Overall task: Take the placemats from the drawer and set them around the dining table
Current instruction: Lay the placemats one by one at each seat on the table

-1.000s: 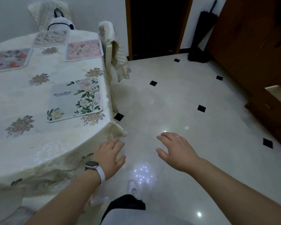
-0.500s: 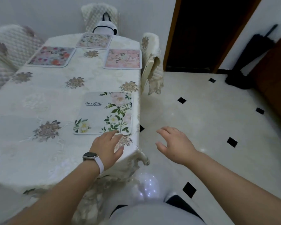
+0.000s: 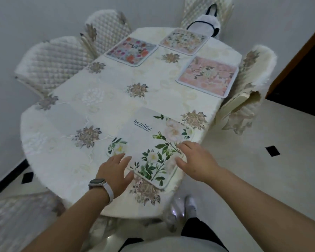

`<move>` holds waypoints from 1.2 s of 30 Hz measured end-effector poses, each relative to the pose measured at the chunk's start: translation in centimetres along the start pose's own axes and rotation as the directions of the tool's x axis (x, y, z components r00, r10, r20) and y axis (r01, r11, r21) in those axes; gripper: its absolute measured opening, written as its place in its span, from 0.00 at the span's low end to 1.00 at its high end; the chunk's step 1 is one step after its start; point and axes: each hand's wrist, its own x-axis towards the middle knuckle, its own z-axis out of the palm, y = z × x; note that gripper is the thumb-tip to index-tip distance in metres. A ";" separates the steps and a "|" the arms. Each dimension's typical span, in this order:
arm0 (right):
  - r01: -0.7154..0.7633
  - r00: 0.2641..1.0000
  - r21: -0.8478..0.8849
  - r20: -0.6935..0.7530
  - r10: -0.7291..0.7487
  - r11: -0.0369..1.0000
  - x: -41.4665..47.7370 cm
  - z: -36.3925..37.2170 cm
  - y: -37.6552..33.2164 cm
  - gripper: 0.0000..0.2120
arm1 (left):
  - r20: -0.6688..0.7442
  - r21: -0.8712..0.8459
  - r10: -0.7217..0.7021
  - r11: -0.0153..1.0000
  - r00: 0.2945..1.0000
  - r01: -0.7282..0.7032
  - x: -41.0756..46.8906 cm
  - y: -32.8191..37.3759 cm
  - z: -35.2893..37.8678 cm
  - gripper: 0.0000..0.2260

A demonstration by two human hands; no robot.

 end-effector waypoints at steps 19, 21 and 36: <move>0.293 0.938 -0.137 0.234 -0.256 0.946 18.5 -0.6 6.9 0.21 | 0.436 -0.714 -0.791 -0.014 0.429 0.700 2.1 5.5 2.4 0.20; 0.264 0.943 -0.121 0.240 -0.230 0.957 19.4 -0.1 6.2 0.23 | 0.489 -0.734 -0.791 -0.144 0.368 0.664 2.1 5.4 3.0 0.20; -0.117 0.951 -0.029 0.286 0.120 0.993 23.6 2.7 2.2 0.24 | 0.608 -0.746 -0.737 -0.402 0.297 0.531 5.2 5.0 5.0 0.15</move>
